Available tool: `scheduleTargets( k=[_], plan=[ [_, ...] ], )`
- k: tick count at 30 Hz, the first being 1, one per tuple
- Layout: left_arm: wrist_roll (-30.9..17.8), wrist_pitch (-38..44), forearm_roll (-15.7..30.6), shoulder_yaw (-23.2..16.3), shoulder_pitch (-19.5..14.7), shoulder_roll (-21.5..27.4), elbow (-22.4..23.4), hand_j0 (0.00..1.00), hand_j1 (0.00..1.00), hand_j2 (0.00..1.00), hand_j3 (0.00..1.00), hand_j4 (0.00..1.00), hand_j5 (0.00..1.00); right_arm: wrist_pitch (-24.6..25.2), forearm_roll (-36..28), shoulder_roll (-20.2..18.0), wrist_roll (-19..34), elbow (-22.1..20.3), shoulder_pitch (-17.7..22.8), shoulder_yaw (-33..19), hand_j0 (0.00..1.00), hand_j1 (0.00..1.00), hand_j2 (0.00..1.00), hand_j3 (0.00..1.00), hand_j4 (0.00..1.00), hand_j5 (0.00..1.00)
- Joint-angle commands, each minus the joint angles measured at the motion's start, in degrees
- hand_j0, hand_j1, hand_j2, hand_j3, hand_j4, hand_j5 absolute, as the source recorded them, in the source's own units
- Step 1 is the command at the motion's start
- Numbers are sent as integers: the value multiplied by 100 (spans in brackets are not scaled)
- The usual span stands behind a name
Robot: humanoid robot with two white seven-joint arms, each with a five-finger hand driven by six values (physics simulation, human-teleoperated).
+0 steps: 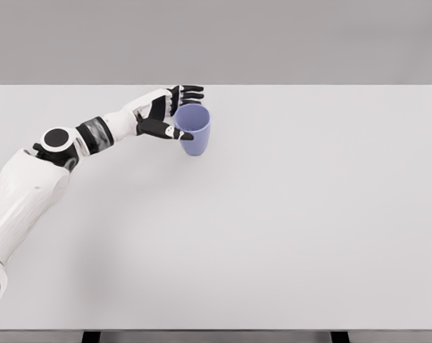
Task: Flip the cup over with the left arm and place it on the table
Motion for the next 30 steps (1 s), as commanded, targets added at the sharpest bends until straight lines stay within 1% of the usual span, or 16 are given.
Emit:
scheduleTargets(
  k=[1, 6, 9, 18, 20, 23, 25, 26, 27, 28, 29, 30],
  plan=[
    [-1, -1, 32, 7, 0, -3, -10, 97, 97, 97, 97, 97, 97, 0, -1, 0, 1, 0, 0, 0, 100, 100, 100, 100, 100, 100],
    [-1, -1, 32, 7, 0, 6, -54, 97, 97, 97, 97, 97, 97, 0, -1, 0, 1, 0, 0, 0, 100, 100, 100, 100, 100, 100],
    [-1, -9, 41, 33, -17, 33, -71, 100, 100, 100, 100, 100, 100, 0, -1, 0, 1, 0, -9, 0, 100, 100, 100, 100, 100, 100],
    [-1, -264, 41, 77, -105, 94, -80, 100, 100, 100, 100, 100, 100, 8, -1, 0, 1, 0, 0, 8, 100, 100, 100, 100, 100, 100],
    [-1, -378, 41, 200, -176, 112, -80, 100, 100, 100, 100, 100, 100, 0, -1, 0, 1, 0, 0, 0, 100, 100, 100, 100, 100, 100],
    [-1, -528, 32, 157, -325, 559, -28, 100, 100, 100, 100, 100, 100, 0, -1, 0, 1, 0, 0, 0, 100, 100, 100, 100, 100, 100],
    [-1, -580, -196, -124, -553, 1086, -71, 100, 100, 100, 100, 100, 100, 8, -1, 0, 1, 0, 0, 0, 100, 100, 100, 100, 100, 100],
    [-1, -869, -389, -221, -668, 1333, -98, 100, 100, 100, 100, 100, 100, 0, -1, 0, 1, 0, 0, 0, 100, 100, 100, 100, 100, 100],
    [-1, -1528, -907, -371, -729, 1684, -72, 100, 100, 100, 100, 100, 100, 0, -1, 0, 1, 0, 0, 0, 100, 100, 100, 100, 100, 100],
    [-1, -2257, -1601, -546, -738, 1965, -63, 100, 100, 100, 100, 100, 100, 0, -1, 0, 1, 0, 0, 0, 100, 100, 100, 100, 100, 100],
    [-1, -2604, -2032, -599, -747, 2098, -28, 100, 100, 100, 100, 100, 100, 0, -1, 0, 1, 0, 0, 0, 100, 100, 100, 100, 100, 100],
    [-1, -2604, -2366, -608, -730, 2185, -19, 100, 100, 100, 100, 100, 100, 0, -1, 0, 1, 0, 0, 0, 100, 100, 100, 100, 100, 100]
  ],
)
